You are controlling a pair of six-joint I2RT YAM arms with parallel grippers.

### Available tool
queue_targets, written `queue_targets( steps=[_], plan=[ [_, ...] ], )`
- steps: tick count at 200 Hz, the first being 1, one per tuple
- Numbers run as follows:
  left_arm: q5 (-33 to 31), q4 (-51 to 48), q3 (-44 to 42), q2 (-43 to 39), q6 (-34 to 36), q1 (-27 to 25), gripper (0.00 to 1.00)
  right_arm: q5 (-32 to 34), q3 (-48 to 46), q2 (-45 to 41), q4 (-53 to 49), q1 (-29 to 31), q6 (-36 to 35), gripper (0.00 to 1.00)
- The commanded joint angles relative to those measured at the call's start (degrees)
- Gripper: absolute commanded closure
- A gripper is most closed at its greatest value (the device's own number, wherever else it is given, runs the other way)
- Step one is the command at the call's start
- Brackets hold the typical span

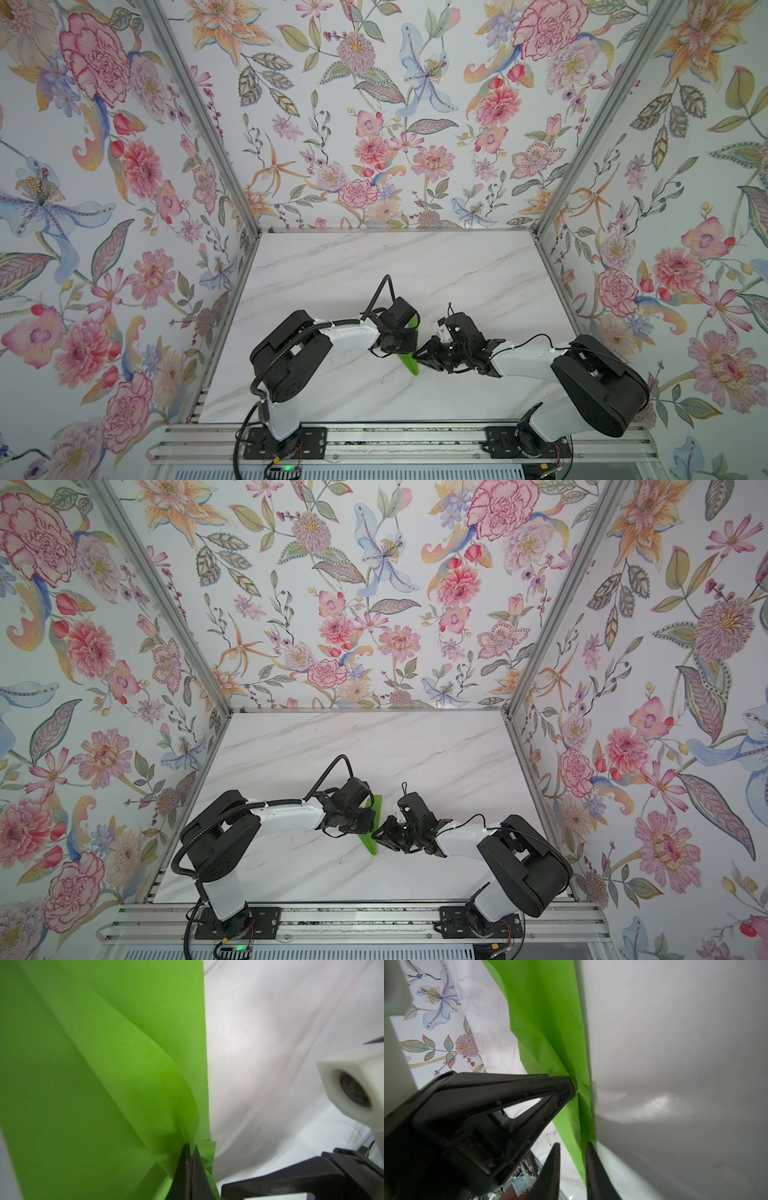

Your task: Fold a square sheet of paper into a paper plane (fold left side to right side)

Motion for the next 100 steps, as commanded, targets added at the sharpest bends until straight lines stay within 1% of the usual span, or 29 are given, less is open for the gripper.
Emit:
queue_targets(
  steps=[1, 14, 51, 79, 100],
  plan=[
    [-1.27, -1.09, -1.24, -1.06, -0.68, 0.56, 0.97, -0.69, -0.52, 0.85, 1.95, 0.09, 0.80, 0.82],
    [-1.18, -1.14, -1.44, -1.39, -0.74, 0.59, 0.97, -0.77, -0.61, 1.02, 2.26, 0.19, 0.98, 0.85],
    [-1.58, -1.27, -2.36, -3.19, -1.02, 0.56, 0.97, -1.87, -0.81, 2.81, 4.35, 0.80, 1.89, 0.86],
    [-2.06, -1.40, -3.46, -4.38, -1.30, 0.56, 1.00, -2.77, -0.37, 4.52, 5.16, 1.47, 1.98, 0.88],
    [-2.49, -1.34, -4.52, -5.31, -1.66, 0.57, 1.00, -3.29, -0.04, 5.77, 5.84, 1.85, 2.13, 0.87]
  ],
)
